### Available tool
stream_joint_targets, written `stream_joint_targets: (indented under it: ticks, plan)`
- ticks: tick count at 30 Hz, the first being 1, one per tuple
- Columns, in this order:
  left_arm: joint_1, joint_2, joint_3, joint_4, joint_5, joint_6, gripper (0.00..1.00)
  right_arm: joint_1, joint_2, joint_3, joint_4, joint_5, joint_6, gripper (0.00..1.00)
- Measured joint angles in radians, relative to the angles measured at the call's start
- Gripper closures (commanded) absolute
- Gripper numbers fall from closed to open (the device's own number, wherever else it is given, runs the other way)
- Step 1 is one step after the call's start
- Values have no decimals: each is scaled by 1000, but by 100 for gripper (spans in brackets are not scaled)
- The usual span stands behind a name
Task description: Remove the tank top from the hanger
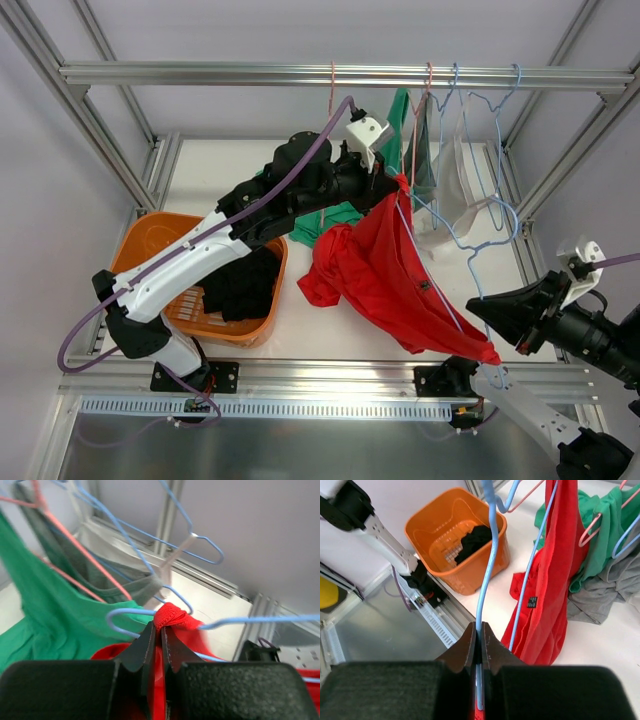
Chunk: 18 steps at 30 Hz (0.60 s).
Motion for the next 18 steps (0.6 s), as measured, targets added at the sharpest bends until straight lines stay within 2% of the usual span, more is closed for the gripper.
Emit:
stream_joint_targets:
  ticks: [6, 9, 15, 18]
  plan:
    - [-5, -1, 0, 1, -281, -41, 100, 0, -53, -110, -36, -52, -89, 100]
    - [0, -1, 0, 1, -361, -50, 100, 0, -104, -124, -56, -78, -114, 100]
    - [2, -1, 0, 1, -401, -74, 100, 0, -196, -45, -56, -121, -148, 100]
    - [2, -3, -6, 1, -332, -80, 100, 0, -227, -24, -50, -113, -158, 100]
